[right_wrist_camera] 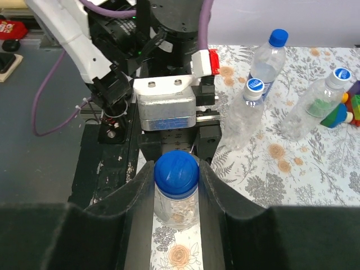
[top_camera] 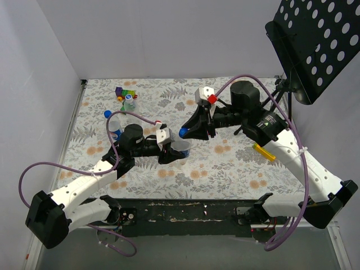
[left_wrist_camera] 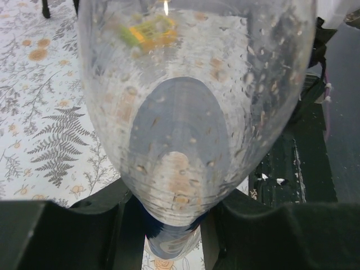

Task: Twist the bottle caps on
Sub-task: Screw the bottle cap onto the plastic bottle.

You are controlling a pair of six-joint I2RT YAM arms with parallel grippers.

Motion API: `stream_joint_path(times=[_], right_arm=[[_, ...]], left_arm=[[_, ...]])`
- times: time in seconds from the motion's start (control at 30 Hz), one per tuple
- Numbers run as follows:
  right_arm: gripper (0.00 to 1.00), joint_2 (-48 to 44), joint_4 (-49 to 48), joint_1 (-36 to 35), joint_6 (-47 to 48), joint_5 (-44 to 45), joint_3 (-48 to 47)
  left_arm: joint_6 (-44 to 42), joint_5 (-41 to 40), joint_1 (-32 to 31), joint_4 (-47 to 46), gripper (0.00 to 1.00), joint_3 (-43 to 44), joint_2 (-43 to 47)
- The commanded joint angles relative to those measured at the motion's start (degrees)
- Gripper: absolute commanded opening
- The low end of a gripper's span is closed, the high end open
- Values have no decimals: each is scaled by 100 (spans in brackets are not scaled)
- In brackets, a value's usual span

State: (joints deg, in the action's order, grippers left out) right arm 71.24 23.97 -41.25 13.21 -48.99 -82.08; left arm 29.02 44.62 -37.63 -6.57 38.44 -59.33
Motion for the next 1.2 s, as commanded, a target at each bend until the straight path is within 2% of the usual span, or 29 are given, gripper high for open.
stream_joint_path(times=[0.0,0.03,0.2,0.3,0.4,0.47,0.57,0.67,0.73,0.77,0.87,0.9,0.97,1.17], right_arm=[[6,-172,-59,-49,-345,1002,-63],[2,-224,-59,-110,-398,1458,-1],[1,-593,-585,-584,-1275,4085,762],[1,-734,-910,-953,-2137,5316,1220],[1,-752,-929,-1480,-2463,6714,1458],[1,-735,-876,-1666,-2516,7235,1484],[1,-910,-1147,-1684,-2455,7211,1651],[1,-1042,-1237,-1684,-2262,7236,1652],[1,-1068,-1131,-1684,-2218,7429,1617],[1,-1086,-1114,-1684,-2174,7413,1617],[1,-1139,-1131,-1658,-1824,7072,1643],[1,-1156,-1122,-1649,-1727,6887,1643],[1,-1174,-1070,-1561,-1524,6483,1617],[1,-1218,-990,-1403,-1339,5393,1634]], left_arm=[[8,-1014,-87,-187,25,147,229],[8,-1356,-113,-187,25,129,238],[183,-3071,-324,-423,25,-2,325],[464,-3914,-491,-819,25,-126,387],[596,-4951,-833,-908,27,32,343],[614,-5435,-1035,-899,28,146,282],[797,-5666,-1220,-785,31,304,212],[1166,-5517,-1247,-644,44,358,246],[1378,-5412,-1247,-557,54,366,317],[1440,-5298,-1247,-478,63,375,352],[1467,-4702,-1247,-258,82,480,492],[1380,-4464,-1247,-153,85,559,527],[1221,-3815,-1238,119,88,735,563],[755,-2767,-1124,568,89,1183,300]])
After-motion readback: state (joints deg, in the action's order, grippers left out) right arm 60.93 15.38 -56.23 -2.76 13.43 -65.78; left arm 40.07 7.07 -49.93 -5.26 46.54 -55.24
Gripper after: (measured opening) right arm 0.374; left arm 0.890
